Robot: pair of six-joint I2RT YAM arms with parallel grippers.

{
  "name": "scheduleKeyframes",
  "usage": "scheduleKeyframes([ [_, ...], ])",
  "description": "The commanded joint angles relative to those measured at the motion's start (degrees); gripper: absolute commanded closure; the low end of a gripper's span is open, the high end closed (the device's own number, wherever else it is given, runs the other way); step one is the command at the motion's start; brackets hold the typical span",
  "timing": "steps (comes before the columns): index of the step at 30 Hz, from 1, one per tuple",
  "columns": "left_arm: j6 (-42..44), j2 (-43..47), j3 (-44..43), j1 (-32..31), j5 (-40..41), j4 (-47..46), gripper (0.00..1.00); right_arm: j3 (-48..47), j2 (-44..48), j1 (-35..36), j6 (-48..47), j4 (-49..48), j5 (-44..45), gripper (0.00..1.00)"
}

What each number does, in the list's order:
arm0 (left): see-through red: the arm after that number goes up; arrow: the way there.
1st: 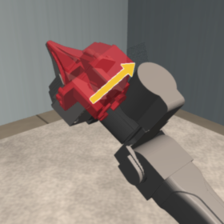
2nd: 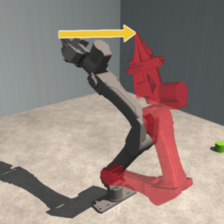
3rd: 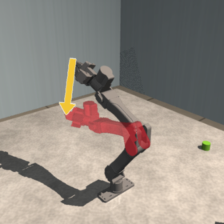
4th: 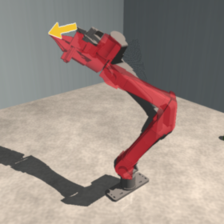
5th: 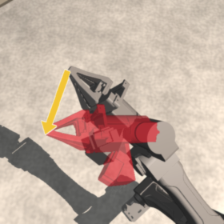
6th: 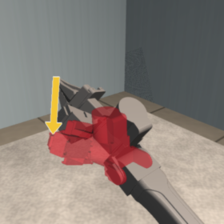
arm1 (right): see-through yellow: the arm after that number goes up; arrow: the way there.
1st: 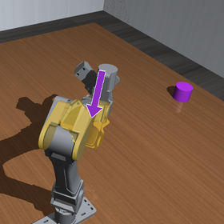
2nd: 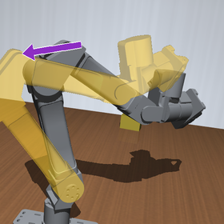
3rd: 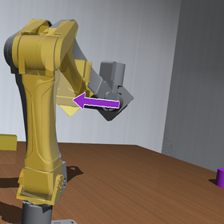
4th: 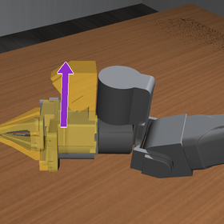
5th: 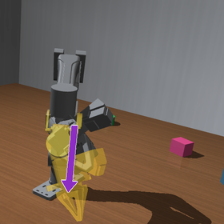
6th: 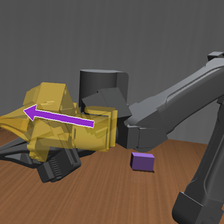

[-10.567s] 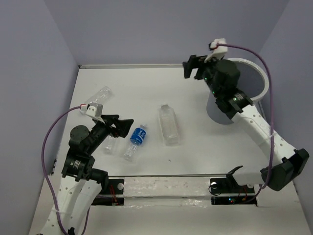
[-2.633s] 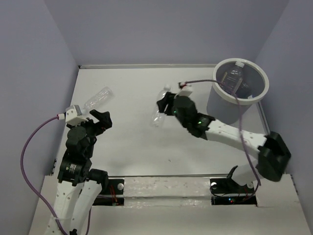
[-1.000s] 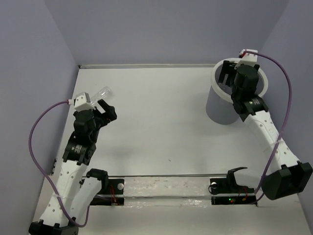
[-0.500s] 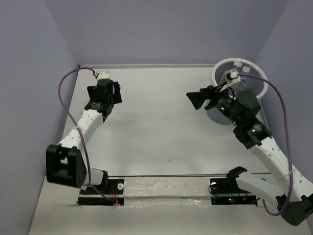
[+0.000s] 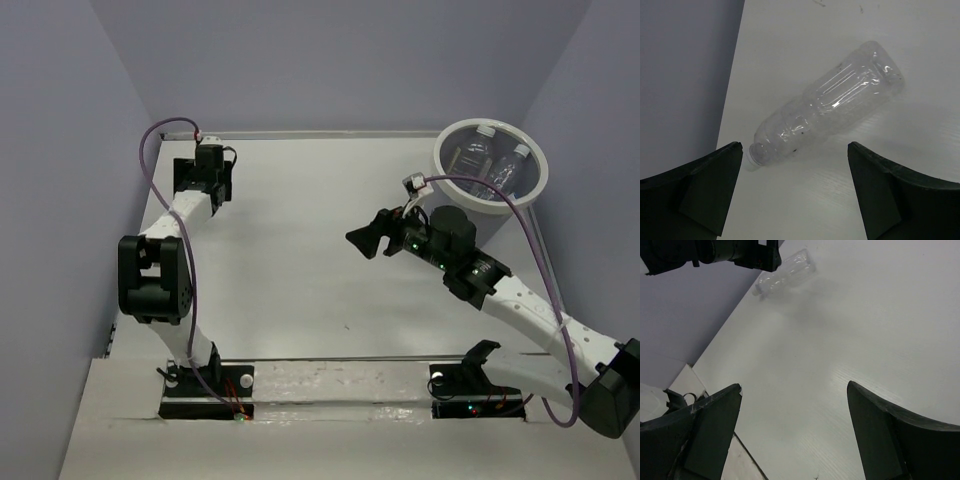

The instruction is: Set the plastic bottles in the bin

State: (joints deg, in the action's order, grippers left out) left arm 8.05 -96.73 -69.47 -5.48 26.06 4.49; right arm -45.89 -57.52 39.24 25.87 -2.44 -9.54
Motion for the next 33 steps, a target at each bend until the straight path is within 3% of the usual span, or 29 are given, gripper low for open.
scheduleKeyframes([
  [1, 3.2, -3.2, -2.3, 4.2, -0.5, -0.7, 0.01, 0.9, -0.5, 0.8, 0.6, -5.8, -2.1, 0.09],
  [10, 2.6, -8.8, -2.7, 8.9, -7.3, 0.5, 0.01, 1.2, -3.5, 0.8, -0.2, -6.5, -3.6, 0.08],
  [20, -0.1, -22.0, -12.8, 9.3, -9.0, 8.1, 0.02, 1.1, -5.3, 0.8, -1.4, -6.6, -2.1, 0.08],
  [26, -1.9, -21.2, -10.9, 9.1, -14.2, 7.6, 0.31, 0.7, -6.7, 0.8, -0.9, -7.8, -2.1, 0.09],
  [30, -4.3, -15.5, -7.4, 8.9, -18.5, 5.7, 0.54, 0.5, -6.6, 0.8, -0.3, -7.9, -2.1, 0.09],
  [33, -6.6, -10.5, -5.0, 7.4, -22.5, 4.9, 0.59, 0.3, -5.7, 0.8, 0.1, -7.8, -1.4, 0.09],
])
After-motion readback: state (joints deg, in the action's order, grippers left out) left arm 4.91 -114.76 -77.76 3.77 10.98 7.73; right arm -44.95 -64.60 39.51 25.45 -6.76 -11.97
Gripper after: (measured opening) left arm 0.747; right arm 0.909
